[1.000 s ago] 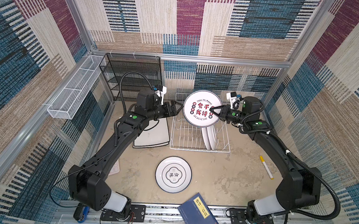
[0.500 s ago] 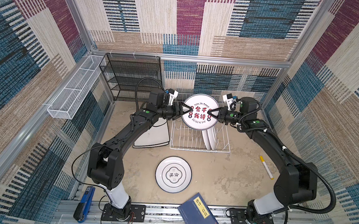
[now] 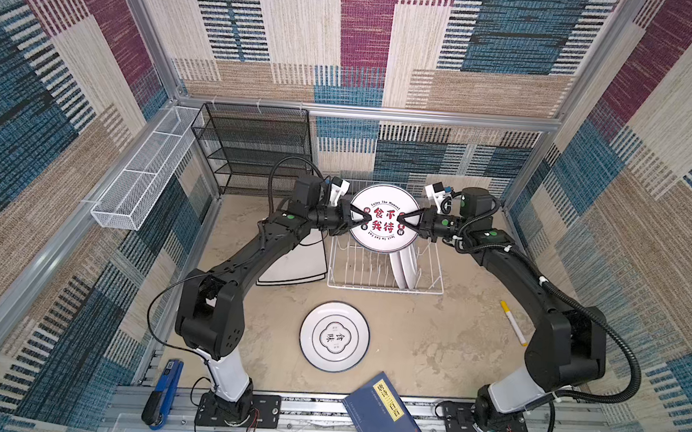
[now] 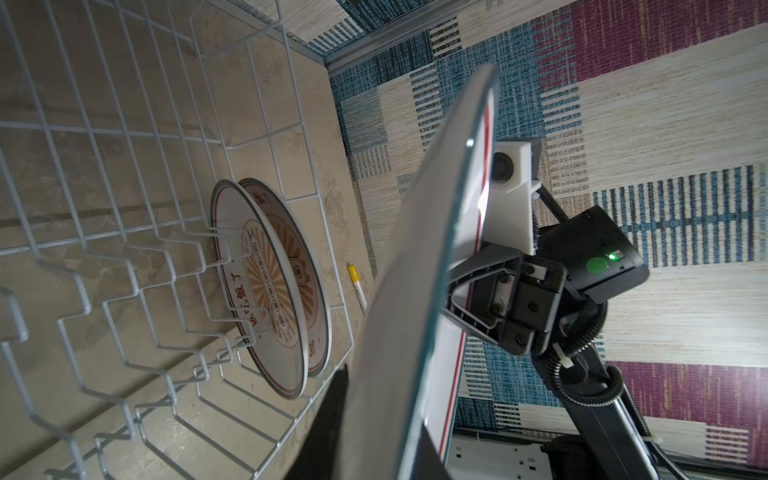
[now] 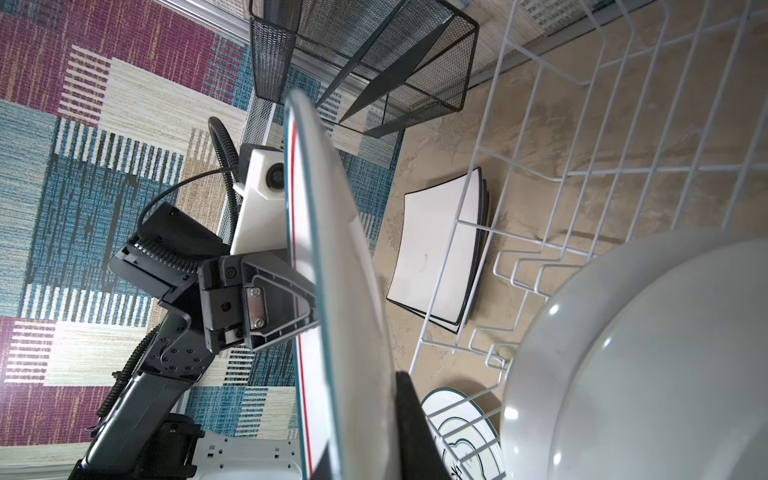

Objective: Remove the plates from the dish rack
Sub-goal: 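Grasp the red-lettered plate's rim with the right gripper while the left holds it, then open the right gripper and carry the plate toward the table with the left gripper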

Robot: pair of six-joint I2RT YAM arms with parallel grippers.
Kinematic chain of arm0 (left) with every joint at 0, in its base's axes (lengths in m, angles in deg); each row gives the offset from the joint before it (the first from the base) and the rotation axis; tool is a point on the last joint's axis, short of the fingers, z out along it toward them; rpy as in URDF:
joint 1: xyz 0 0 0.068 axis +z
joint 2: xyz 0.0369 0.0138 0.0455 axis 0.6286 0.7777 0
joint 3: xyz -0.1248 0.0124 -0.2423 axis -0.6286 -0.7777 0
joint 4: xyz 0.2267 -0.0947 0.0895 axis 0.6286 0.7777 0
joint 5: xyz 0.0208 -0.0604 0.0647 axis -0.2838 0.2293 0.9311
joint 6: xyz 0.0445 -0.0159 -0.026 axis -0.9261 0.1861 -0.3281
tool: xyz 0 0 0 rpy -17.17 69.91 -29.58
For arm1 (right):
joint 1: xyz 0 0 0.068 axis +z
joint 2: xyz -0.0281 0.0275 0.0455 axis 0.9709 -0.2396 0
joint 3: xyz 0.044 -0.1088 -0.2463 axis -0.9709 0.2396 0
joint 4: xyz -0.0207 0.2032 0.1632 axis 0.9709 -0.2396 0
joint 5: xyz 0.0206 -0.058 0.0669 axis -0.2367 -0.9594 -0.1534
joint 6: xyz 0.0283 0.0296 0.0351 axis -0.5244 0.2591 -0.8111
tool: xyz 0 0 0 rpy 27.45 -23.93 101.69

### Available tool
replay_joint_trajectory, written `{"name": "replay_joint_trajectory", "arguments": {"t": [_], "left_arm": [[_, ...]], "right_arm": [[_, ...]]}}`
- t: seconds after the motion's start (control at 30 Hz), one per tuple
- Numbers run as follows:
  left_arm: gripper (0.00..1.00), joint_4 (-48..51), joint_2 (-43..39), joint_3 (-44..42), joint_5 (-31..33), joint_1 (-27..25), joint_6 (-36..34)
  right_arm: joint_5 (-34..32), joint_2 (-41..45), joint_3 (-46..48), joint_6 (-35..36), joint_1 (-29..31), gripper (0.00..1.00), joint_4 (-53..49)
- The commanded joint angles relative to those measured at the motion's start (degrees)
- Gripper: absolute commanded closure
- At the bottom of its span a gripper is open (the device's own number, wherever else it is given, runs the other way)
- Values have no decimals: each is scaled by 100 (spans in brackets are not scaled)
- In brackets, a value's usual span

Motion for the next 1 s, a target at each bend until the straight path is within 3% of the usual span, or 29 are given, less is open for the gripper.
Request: {"name": "replay_joint_trajectory", "arguments": {"t": [0.0,0.17,0.27,0.37,0.5,0.6,0.97], "left_arm": [[97,-181,28,-17,-93,-37,-69],[100,-150,11,-21,-111,-36,-85],[100,-81,-48,14,-88,-27,-114],[100,128,-122,116,-67,-4,-248],[100,614,-209,349,-5,62,-535],[100,832,-294,438,54,92,-641],[100,1573,-1080,168,437,316,-977]], "right_arm": [[42,29,-10,26,33,100,278],[-189,150,8,131,33,93,234],[-362,206,-9,225,34,81,168],[-584,283,-25,352,25,58,40],[-989,397,-189,774,16,41,-327],[-1208,546,-282,1163,16,1,-479],[-1331,1636,228,3178,18,1,-181]]}}
